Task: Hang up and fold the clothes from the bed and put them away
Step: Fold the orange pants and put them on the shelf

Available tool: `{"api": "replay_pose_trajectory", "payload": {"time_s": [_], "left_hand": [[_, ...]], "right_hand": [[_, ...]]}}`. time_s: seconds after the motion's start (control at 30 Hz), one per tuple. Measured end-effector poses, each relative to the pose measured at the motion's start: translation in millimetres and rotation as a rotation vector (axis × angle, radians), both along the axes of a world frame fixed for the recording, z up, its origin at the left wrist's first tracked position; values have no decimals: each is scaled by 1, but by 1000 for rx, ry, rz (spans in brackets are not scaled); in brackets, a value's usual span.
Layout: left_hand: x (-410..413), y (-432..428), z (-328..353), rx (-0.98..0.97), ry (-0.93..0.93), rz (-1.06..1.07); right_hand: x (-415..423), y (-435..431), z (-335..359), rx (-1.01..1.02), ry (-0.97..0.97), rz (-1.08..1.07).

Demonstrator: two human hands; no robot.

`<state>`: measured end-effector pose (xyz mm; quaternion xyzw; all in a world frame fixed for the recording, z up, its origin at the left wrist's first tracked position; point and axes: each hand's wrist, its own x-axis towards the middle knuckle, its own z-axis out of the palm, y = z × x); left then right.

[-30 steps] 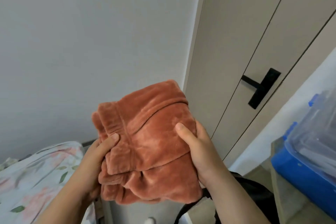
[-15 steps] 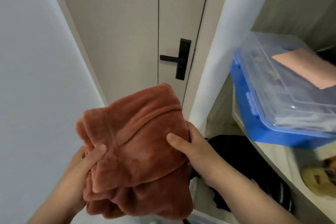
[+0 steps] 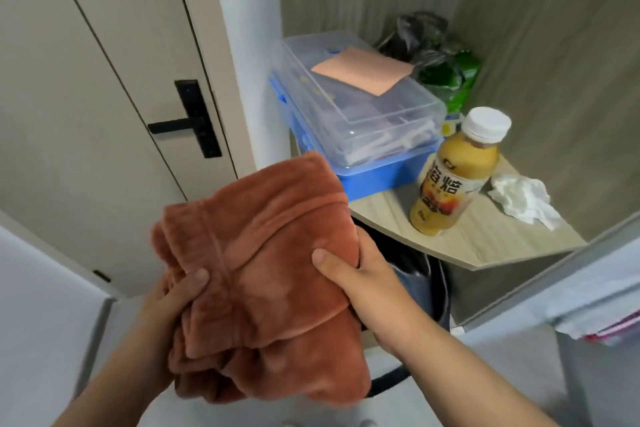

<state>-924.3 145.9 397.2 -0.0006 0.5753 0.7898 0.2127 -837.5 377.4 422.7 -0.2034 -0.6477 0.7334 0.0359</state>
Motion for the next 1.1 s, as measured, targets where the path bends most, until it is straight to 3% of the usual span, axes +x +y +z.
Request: {"api": "replay_pose_trajectory", "payload": {"time_s": [0.27, 0.43, 0.6, 0.73, 0.9, 1.1], "left_hand": [[29, 51, -13, -170, 102, -226], [39, 80, -34, -156, 159, -462], [61, 108, -43, -103, 59, -701], [94, 136, -34, -64, -49, -1017], [139, 172, -9, -79, 99, -1235], [171, 243, 15, -101, 251, -1354]], "right_hand": [[80, 37, -4, -21, -33, -127], [141, 32, -19, -49, -44, -373], [201, 11, -19, -52, -31, -621], [246, -10, -19, 0, -79, -902], [290, -31, -18, -37, -88, -1272], [316, -8, -3, 44, -80, -1474]]}}
